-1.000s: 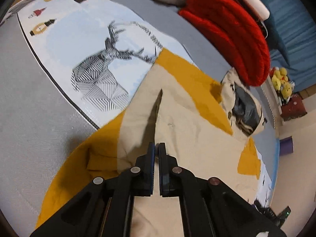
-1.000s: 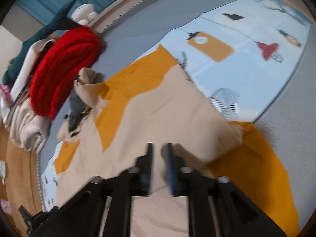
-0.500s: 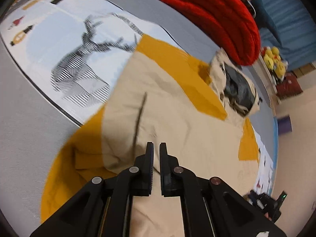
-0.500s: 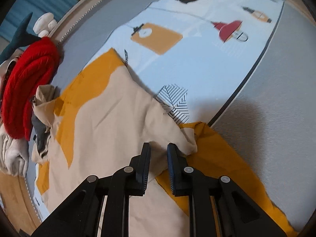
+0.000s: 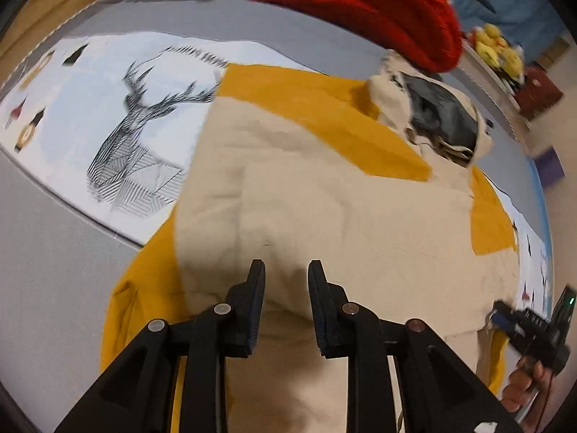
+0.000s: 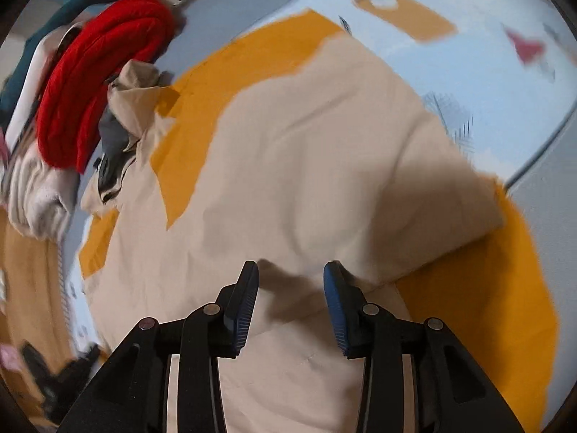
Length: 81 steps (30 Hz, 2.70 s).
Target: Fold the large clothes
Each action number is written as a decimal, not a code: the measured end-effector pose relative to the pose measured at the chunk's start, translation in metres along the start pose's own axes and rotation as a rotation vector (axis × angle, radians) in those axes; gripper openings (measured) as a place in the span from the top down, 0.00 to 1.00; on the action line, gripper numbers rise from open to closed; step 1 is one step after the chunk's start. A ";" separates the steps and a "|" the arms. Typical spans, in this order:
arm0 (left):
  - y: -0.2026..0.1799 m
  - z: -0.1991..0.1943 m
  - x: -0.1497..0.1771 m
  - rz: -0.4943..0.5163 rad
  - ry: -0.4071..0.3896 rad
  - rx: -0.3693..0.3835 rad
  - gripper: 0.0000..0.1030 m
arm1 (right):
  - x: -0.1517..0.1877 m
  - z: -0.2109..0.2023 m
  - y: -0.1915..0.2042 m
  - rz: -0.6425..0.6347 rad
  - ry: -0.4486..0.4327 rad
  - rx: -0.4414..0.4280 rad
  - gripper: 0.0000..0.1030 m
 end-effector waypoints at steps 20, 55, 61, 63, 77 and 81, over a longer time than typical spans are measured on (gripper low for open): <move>-0.066 -0.055 -0.011 0.264 -0.250 -0.020 0.79 | -0.016 -0.154 0.065 -0.447 -0.474 0.141 0.62; -0.200 0.178 -0.344 0.094 -0.086 0.018 0.68 | -0.043 -0.111 0.023 -0.485 -0.324 0.223 0.88; -0.199 0.164 -0.332 0.185 -0.109 -0.030 0.99 | -0.044 -0.110 0.027 -0.465 -0.314 0.208 0.88; -0.205 0.126 -0.321 0.241 -0.177 0.014 0.99 | -0.044 -0.113 0.031 -0.464 -0.321 0.200 0.88; -0.170 -0.083 0.011 0.570 -0.287 0.133 0.97 | -0.029 -0.160 0.065 -0.438 -0.389 -0.002 0.88; -0.136 -0.091 0.057 0.433 -0.246 0.165 0.93 | -0.018 -0.157 0.078 -0.412 -0.369 -0.078 0.80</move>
Point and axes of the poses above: each gripper's, at about its wrist camera, not at the fingertips, and z roughly the way its jaws point, y to its left, x to its underside, the point moved 10 cm from there along z, roughly the way its jaws point, and after that the axes turned 5 degrees about y, right-handed, at the moved point
